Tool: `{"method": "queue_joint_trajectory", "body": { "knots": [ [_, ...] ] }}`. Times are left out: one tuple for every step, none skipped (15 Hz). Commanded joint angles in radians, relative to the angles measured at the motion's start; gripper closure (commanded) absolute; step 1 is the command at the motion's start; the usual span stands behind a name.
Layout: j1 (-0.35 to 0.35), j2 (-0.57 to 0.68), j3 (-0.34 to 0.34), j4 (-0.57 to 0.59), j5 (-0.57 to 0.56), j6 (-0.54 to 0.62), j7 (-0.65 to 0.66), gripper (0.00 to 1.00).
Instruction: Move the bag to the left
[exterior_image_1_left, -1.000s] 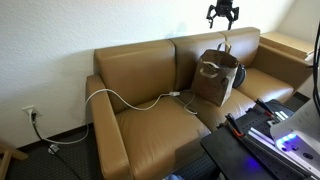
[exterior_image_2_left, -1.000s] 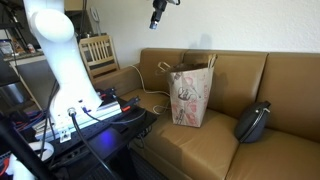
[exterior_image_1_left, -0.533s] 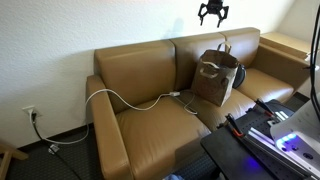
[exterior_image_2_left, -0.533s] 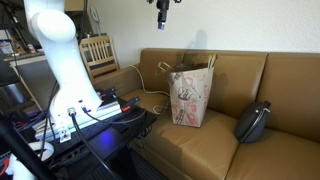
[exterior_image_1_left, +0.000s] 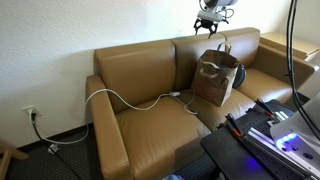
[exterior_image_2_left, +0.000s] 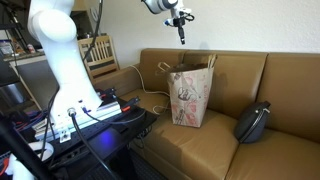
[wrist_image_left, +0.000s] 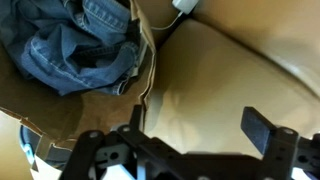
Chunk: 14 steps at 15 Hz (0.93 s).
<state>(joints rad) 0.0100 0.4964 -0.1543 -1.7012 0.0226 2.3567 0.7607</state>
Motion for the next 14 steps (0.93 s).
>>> {"method": "queue_joint_trajectory", "body": {
  "knots": [
    [0.041, 0.063, -0.098, 0.041, -0.103, -0.040, 0.183, 0.00],
    [0.005, 0.037, -0.049, 0.009, -0.062, -0.003, 0.098, 0.00],
    [0.009, 0.050, -0.066, 0.013, -0.084, -0.005, 0.137, 0.00],
    [0.012, 0.056, -0.074, 0.017, -0.092, -0.006, 0.154, 0.00],
    [0.015, 0.059, -0.076, 0.021, -0.094, -0.008, 0.164, 0.00],
    [0.018, 0.060, -0.077, 0.023, -0.095, -0.009, 0.169, 0.00],
    [0.021, 0.059, -0.077, 0.025, -0.096, -0.011, 0.172, 0.00],
    [0.026, 0.070, -0.078, 0.027, -0.107, -0.020, 0.167, 0.00],
    [0.026, 0.082, -0.075, 0.026, -0.106, -0.012, 0.167, 0.00],
    [0.022, 0.096, -0.065, 0.035, -0.094, -0.027, 0.160, 0.00],
    [0.026, 0.111, -0.066, 0.047, -0.096, -0.032, 0.170, 0.00],
    [0.026, 0.125, -0.060, 0.062, -0.090, -0.042, 0.169, 0.00],
    [0.032, 0.138, -0.062, 0.074, -0.093, -0.049, 0.179, 0.00],
    [0.035, 0.145, -0.060, 0.082, -0.093, -0.050, 0.181, 0.00]
  ]
}}
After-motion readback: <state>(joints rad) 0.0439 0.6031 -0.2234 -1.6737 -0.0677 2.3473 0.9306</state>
